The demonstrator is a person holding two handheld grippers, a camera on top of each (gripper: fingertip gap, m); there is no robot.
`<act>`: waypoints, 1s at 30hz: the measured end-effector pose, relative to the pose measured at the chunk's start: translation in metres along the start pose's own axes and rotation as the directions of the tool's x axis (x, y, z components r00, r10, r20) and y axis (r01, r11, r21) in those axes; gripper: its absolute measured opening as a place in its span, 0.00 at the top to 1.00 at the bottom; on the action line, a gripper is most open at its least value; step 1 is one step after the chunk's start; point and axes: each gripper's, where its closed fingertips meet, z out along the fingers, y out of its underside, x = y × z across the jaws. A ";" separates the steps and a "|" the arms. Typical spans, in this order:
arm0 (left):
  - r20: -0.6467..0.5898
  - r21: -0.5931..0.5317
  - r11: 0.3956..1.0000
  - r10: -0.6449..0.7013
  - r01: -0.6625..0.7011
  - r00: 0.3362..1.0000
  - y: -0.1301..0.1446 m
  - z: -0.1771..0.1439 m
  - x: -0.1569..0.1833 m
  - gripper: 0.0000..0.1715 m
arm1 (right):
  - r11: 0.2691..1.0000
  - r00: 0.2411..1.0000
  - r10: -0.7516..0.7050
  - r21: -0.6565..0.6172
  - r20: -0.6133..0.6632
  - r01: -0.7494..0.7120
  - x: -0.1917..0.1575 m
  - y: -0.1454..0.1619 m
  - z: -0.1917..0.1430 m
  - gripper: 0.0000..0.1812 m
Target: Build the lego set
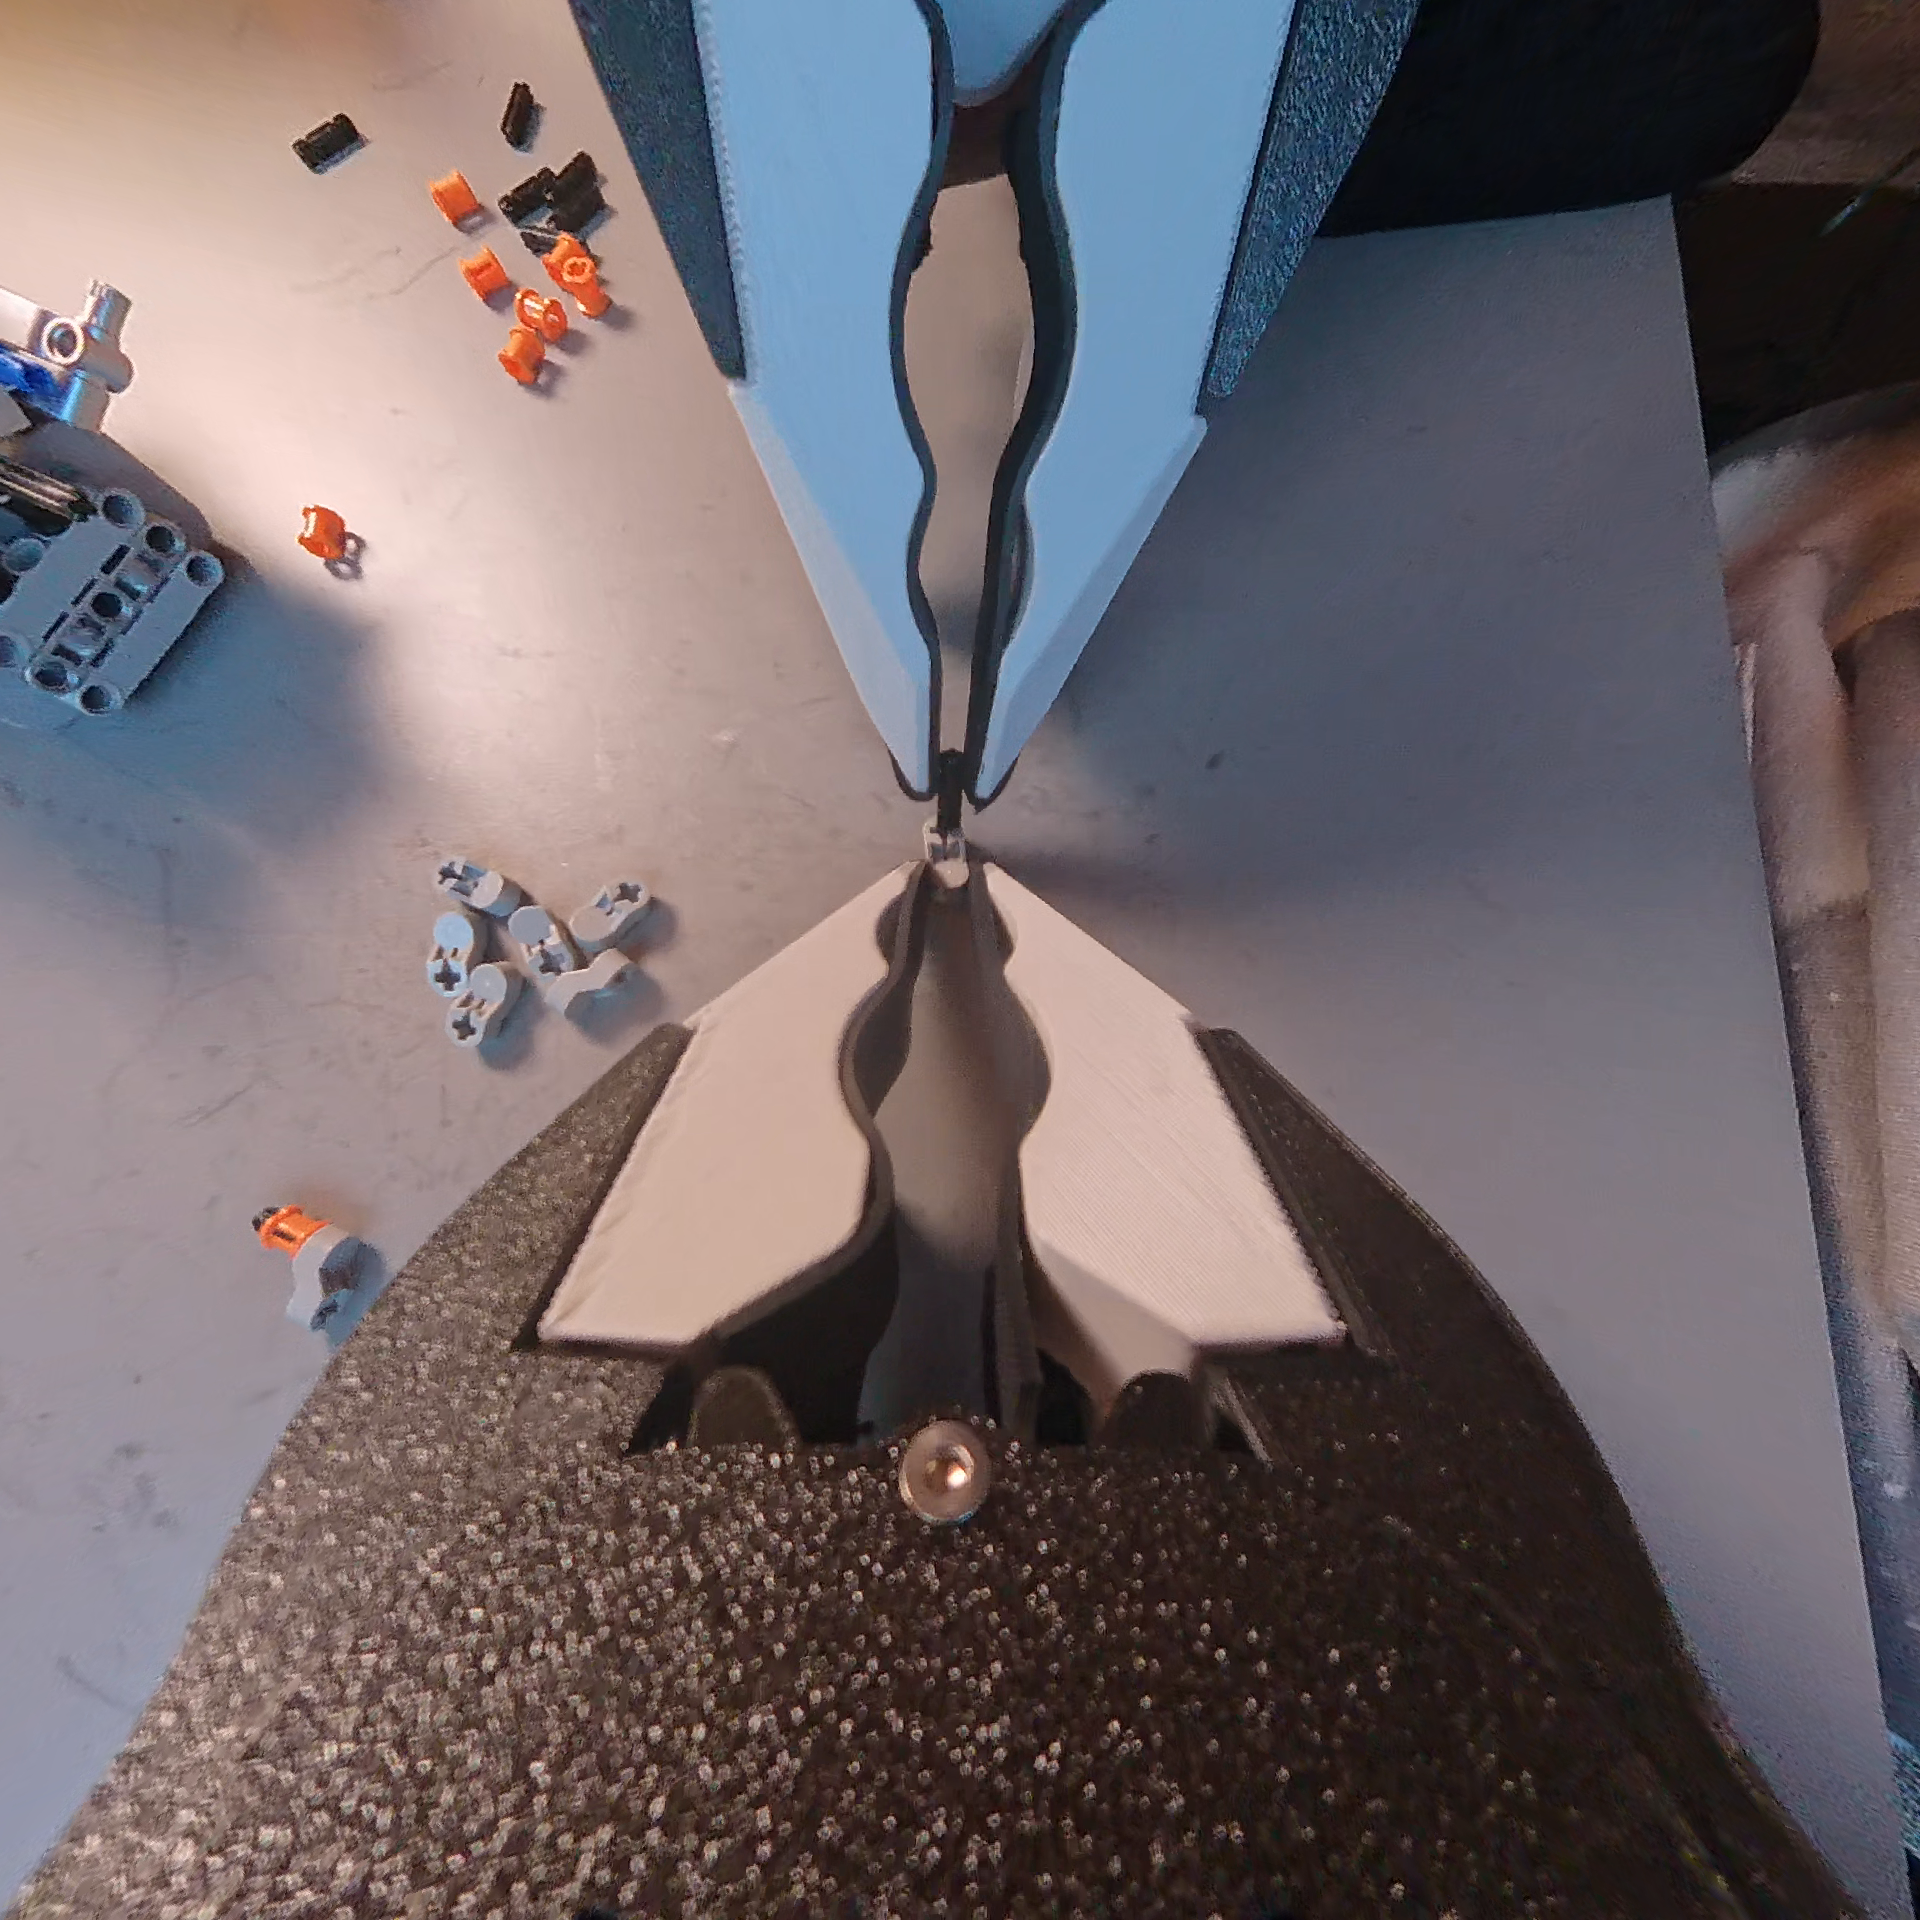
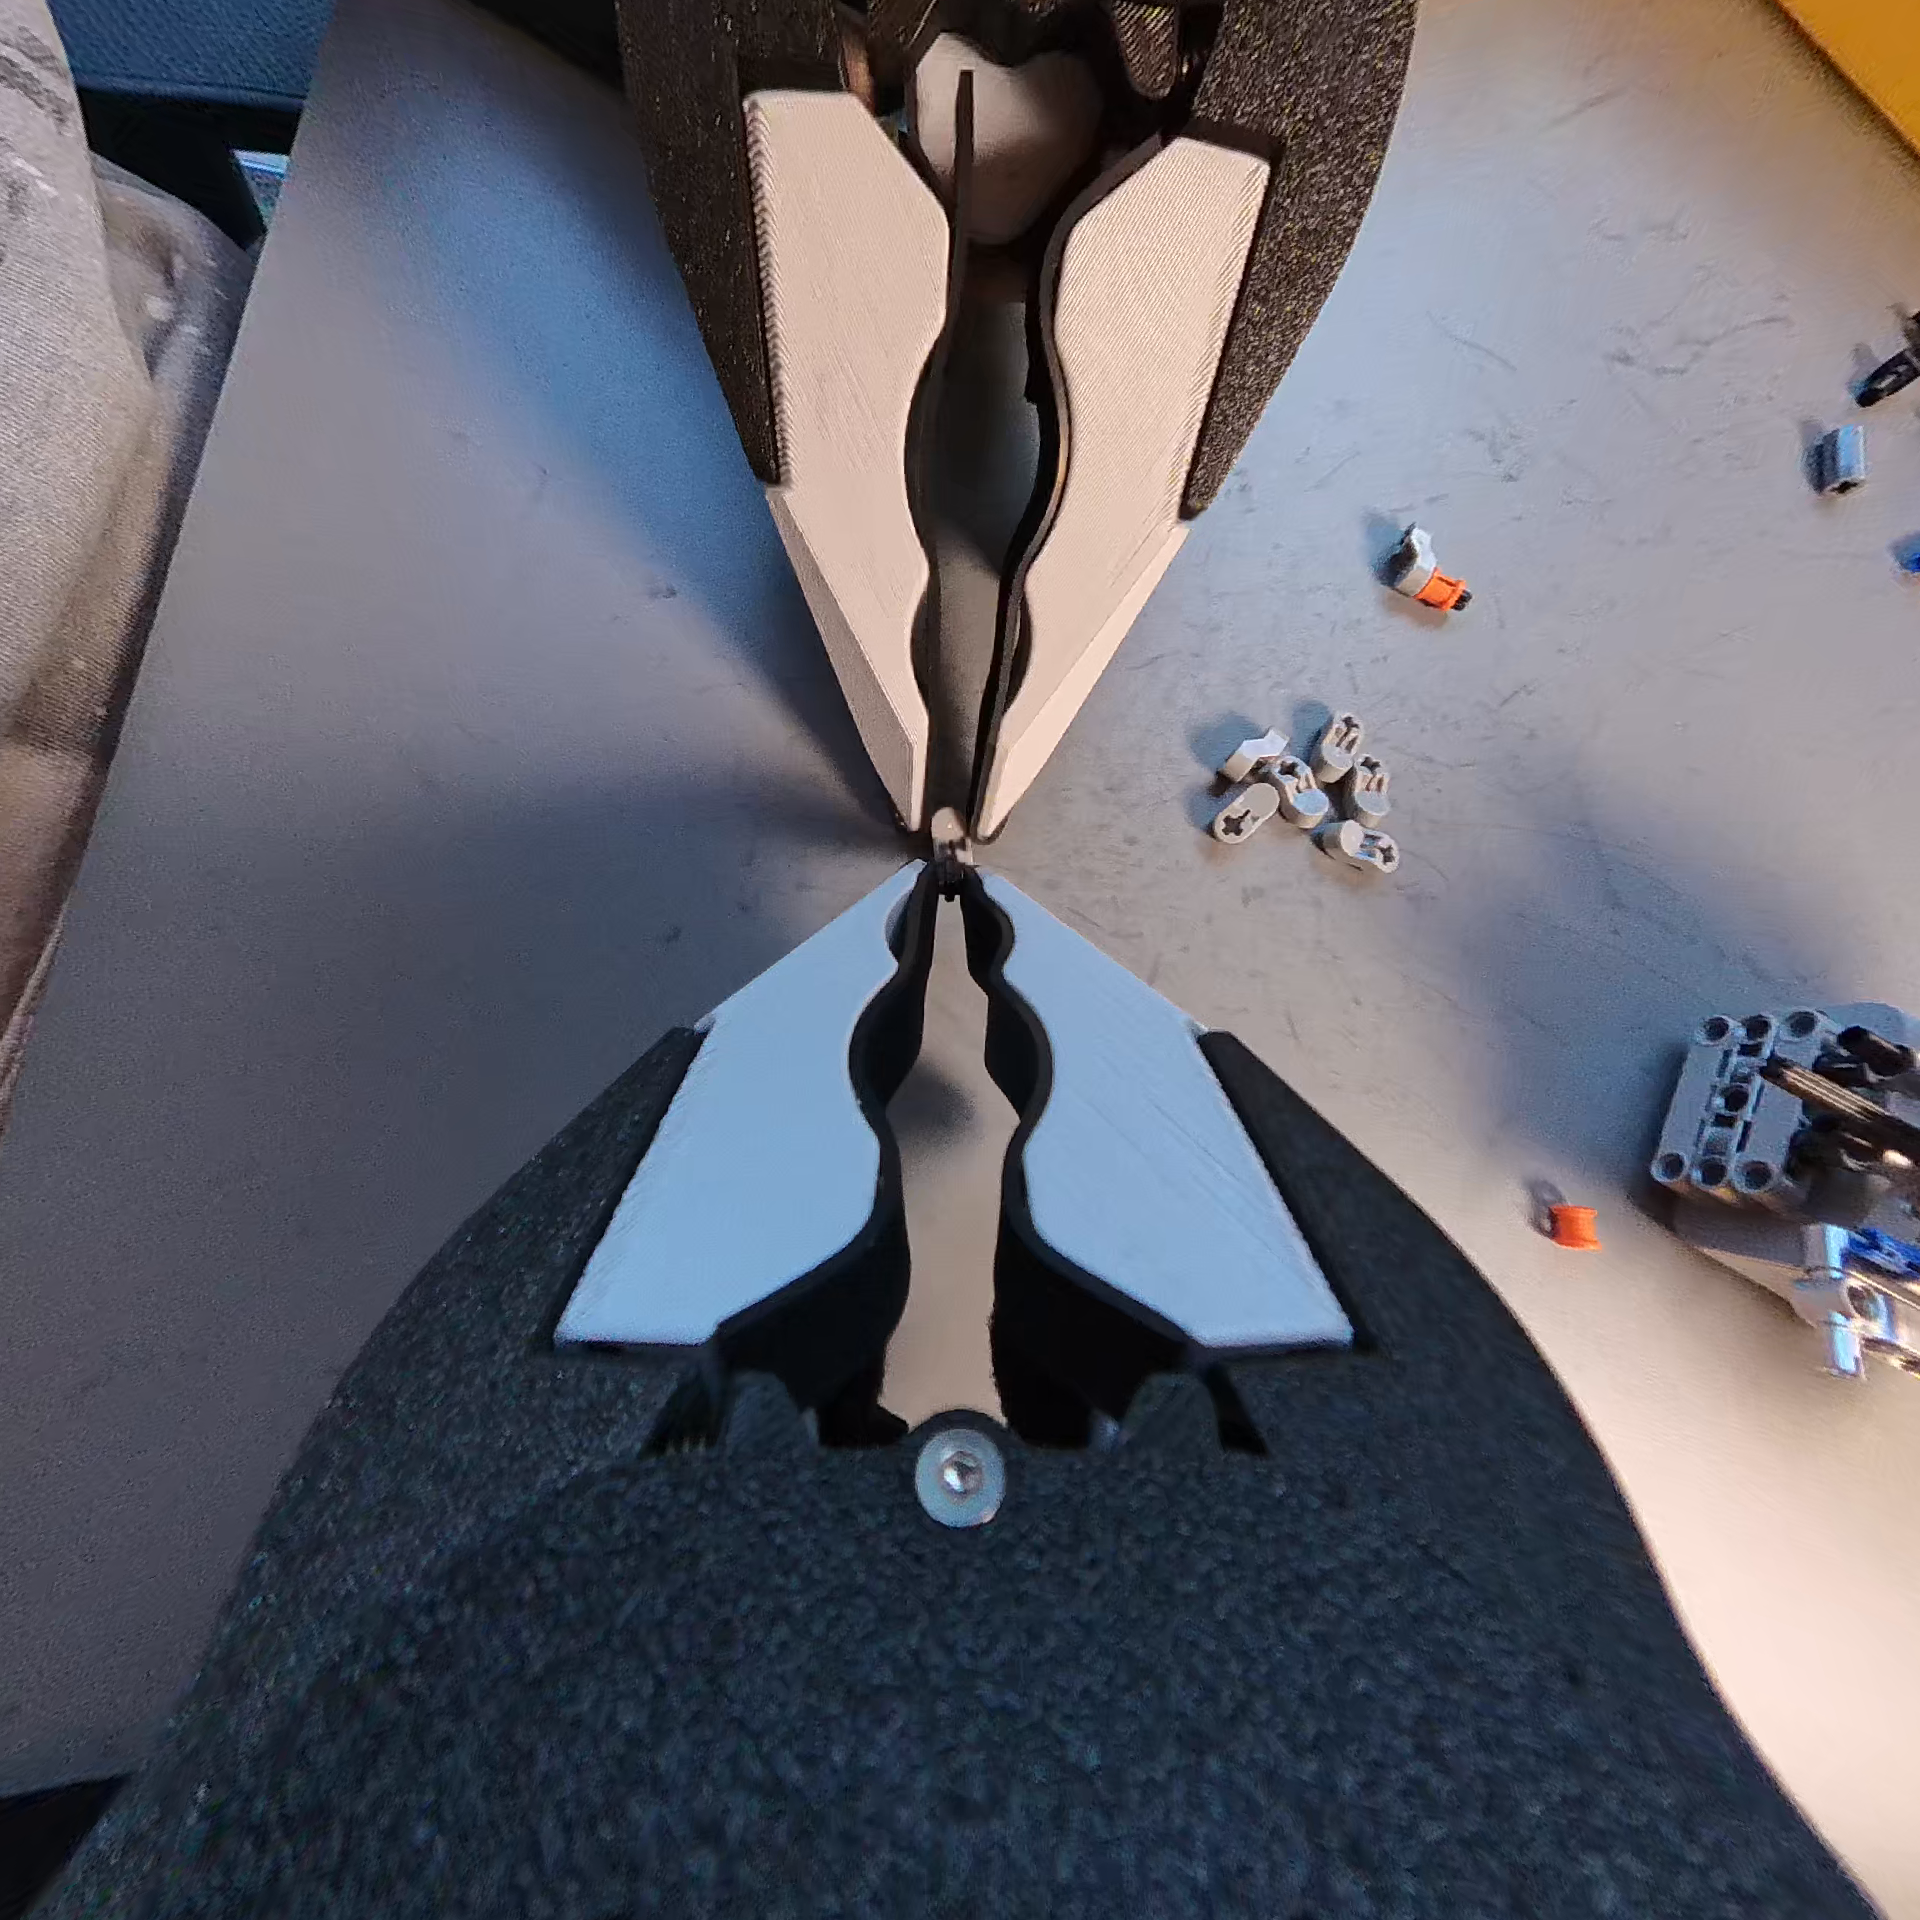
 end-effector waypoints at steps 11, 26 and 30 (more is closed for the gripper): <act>-0.037 -0.005 1.000 0.007 -0.007 0.999 0.000 0.000 0.001 0.97 | 0.999 0.999 -0.018 -0.049 0.039 0.020 0.000 0.002 0.001 0.98; -0.030 0.001 1.000 0.008 -0.008 1.000 -0.001 0.000 0.002 0.98 | 0.984 0.993 -0.051 -0.164 0.107 0.069 -0.003 0.005 0.006 0.99; -0.032 0.002 1.000 0.007 -0.007 0.999 0.000 0.000 0.002 0.98 | 0.984 0.994 -0.047 -0.169 0.097 0.063 -0.003 0.005 0.006 0.99</act>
